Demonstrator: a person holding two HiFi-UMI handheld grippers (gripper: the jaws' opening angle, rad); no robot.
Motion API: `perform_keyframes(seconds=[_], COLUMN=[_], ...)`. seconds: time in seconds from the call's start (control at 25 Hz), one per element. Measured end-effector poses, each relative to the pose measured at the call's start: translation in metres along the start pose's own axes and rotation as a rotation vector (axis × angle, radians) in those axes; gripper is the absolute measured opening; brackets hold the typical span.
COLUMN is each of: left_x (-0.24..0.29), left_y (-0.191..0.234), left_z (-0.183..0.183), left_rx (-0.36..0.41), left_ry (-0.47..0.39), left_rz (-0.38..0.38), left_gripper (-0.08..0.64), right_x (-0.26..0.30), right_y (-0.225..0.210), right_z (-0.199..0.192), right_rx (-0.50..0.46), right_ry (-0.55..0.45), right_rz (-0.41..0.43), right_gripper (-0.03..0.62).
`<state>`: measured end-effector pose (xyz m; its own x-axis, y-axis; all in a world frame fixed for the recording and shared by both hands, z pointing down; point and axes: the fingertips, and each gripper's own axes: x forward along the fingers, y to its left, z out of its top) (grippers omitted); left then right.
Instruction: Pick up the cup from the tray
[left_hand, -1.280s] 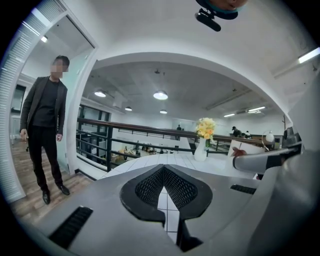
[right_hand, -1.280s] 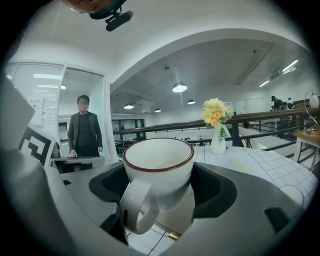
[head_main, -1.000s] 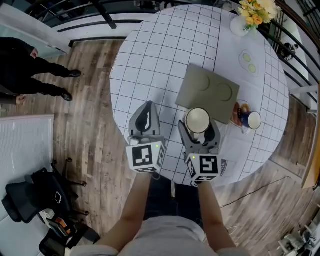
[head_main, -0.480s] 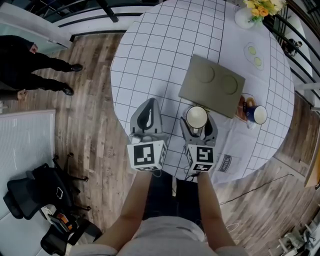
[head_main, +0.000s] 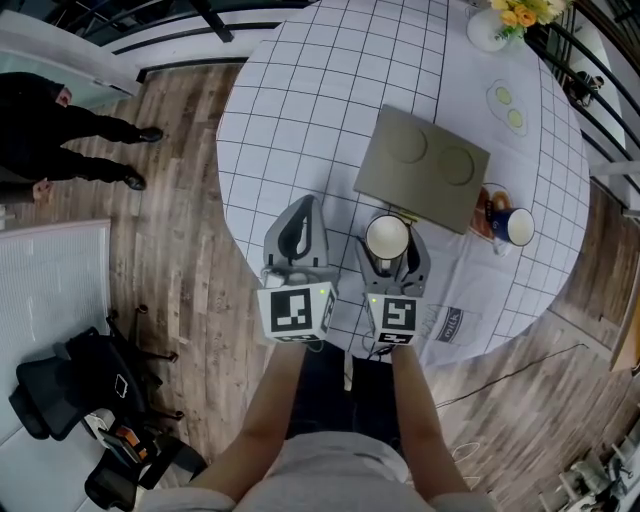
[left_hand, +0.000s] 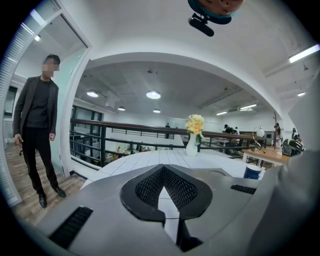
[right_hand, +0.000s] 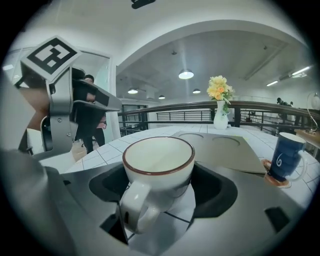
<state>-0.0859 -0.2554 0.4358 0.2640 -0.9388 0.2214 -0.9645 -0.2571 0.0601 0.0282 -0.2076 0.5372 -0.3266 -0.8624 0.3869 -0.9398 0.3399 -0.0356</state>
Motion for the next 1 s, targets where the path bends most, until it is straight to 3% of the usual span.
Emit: perform_keyframes(seconds=[0.44,0.6,0.88,1.0], left_x=[-0.001,-0.003,-0.008,-0.011], left_y=[-0.009,-0.009,-0.020,-0.028], left_z=[-0.003,0.000,0.016,0.025], left_rx=[0.000,-0.003,-0.003,-0.003], left_ry=[0.003,-0.004,-0.031,-0.047], left_rz=[-0.018,-0.016,-0.042,-0.060], left_gripper=[0.006,0.006,0.006,0.006], right_x=[-0.013,-0.034,-0.075,-0.075], right_y=[0.003,0.002,-0.025,-0.032], right_z=[0.012,0.043,0.103,0.112], right_rx=[0.006,0.019,0.101,0.122], right_ry=[-0.104,-0.194,-0.277,-0.273], right_rz=[0.011,-0.003,-0.071,-0.060], right_gripper=[0.356,0.356,0.354,0.354])
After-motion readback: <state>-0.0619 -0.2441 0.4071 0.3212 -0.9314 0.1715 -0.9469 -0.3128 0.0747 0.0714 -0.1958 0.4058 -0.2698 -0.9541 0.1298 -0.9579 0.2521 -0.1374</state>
